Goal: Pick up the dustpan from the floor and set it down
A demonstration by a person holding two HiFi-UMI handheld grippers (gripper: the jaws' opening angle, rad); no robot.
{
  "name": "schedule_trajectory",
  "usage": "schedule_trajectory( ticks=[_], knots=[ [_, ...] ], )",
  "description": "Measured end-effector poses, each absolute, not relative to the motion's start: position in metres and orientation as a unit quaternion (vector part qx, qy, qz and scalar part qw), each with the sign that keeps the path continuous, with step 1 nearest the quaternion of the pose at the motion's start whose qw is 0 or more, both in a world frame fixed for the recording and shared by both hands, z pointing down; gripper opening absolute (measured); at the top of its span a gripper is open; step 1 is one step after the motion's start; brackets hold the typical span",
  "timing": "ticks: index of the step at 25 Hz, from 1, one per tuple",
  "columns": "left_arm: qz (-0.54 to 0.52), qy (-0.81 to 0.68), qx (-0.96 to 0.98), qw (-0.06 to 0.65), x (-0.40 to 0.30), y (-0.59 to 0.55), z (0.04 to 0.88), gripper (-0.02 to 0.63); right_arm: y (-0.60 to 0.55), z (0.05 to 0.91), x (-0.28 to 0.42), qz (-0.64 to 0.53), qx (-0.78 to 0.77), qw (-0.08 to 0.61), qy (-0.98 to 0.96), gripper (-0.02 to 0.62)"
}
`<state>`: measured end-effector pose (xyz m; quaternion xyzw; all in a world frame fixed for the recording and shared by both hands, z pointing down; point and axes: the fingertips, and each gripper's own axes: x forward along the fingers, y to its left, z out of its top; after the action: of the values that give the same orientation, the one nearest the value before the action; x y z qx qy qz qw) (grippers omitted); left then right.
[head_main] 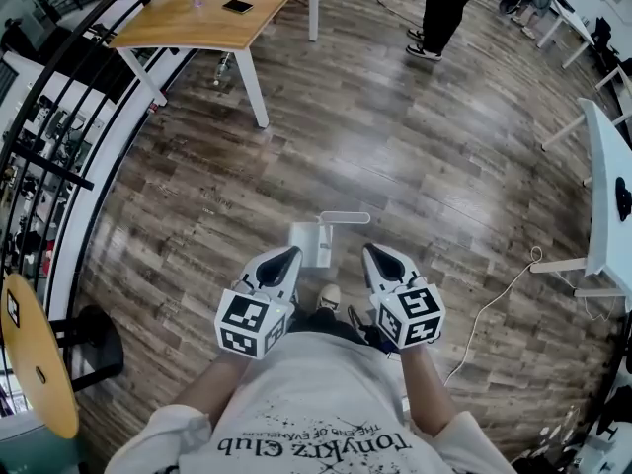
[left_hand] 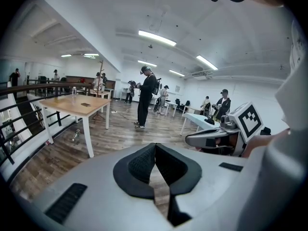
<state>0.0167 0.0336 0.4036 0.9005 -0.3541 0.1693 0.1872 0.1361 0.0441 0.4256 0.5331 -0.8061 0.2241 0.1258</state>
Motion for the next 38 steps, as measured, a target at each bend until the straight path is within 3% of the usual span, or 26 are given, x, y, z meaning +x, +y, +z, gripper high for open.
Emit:
schedule_trajectory(
  ticks=[18,38],
  knots=[
    [0.163,-0.327,0.91,0.196,0.014,-0.013,0.403,0.023,0.013,0.423,0.135,0.223,0.551,0.144,-0.791,0.026],
    [0.179,-0.343,0.895,0.223,0.007,-0.057,0.446,0.023,-0.031,0.486,0.14,0.219,0.517,0.229,-0.795,0.028]
  ],
)
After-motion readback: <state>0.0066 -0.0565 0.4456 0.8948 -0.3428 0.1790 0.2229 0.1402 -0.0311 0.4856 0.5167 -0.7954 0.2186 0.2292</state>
